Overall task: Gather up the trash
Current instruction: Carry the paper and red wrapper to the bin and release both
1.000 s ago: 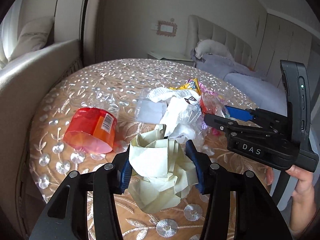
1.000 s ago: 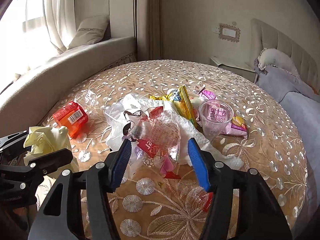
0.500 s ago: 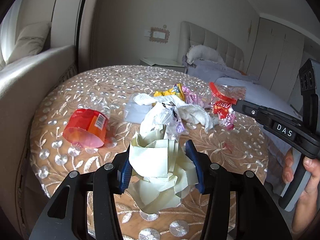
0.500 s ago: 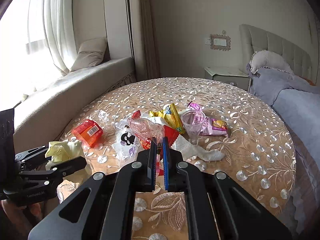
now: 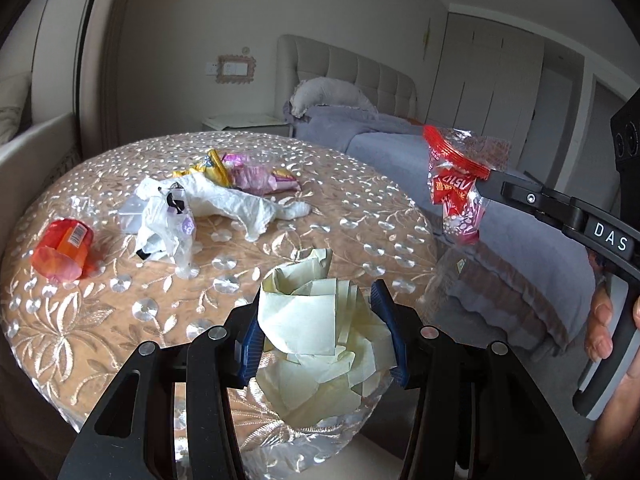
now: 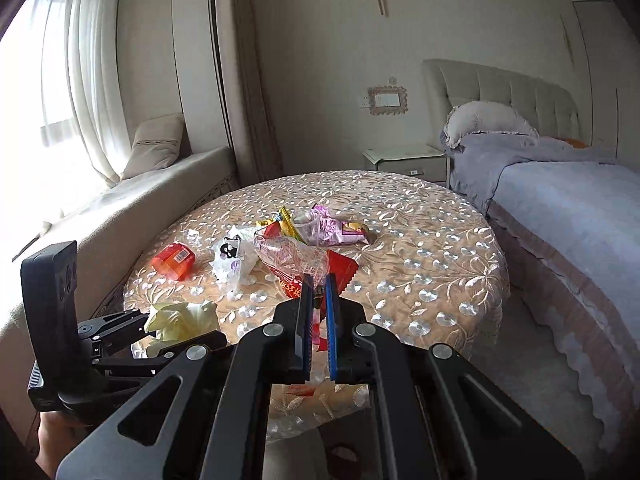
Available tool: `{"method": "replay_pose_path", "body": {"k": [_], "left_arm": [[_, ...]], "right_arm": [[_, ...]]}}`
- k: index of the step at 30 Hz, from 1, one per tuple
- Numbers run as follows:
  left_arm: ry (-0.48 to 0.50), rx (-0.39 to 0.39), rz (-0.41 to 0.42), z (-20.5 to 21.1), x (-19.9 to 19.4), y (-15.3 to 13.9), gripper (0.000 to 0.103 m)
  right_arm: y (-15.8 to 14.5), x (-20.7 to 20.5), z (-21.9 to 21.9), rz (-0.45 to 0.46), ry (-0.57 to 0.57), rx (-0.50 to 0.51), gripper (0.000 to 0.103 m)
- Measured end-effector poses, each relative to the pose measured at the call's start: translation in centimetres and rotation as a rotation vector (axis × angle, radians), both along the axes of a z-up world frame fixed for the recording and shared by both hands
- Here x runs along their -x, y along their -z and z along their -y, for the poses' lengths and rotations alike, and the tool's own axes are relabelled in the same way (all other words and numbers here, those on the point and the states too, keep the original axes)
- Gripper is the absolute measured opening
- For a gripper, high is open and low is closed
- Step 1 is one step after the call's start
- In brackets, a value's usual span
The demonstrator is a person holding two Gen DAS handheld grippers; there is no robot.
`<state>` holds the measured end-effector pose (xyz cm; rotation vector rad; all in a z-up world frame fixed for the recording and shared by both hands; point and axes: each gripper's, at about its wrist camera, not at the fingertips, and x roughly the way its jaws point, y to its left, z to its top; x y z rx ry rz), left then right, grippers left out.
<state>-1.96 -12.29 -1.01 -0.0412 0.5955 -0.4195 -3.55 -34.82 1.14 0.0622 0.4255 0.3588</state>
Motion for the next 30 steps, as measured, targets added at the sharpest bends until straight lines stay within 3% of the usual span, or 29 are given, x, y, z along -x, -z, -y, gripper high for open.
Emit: {"method": "replay_pose_path", "body": {"k": [10,20,30], "left_arm": [[0.219,-0.013,-0.031,8.4,3.2,1.6,0.049],[0.406,-0.083,-0.06,15.8,7.0,4.9,0.049],[0.505,-0.14,-0.116,20.5,8.3,8.4,0.049]], "right_arm": [[0.9,6.3,6.4,0.008,0.156,-0.018,0.007],[6.2,9.8,10.6,-0.072,0.289,-0.012,0.007],[10.3,12.2,13.8,-0.136,0.378,-0.002,0.008]]}}
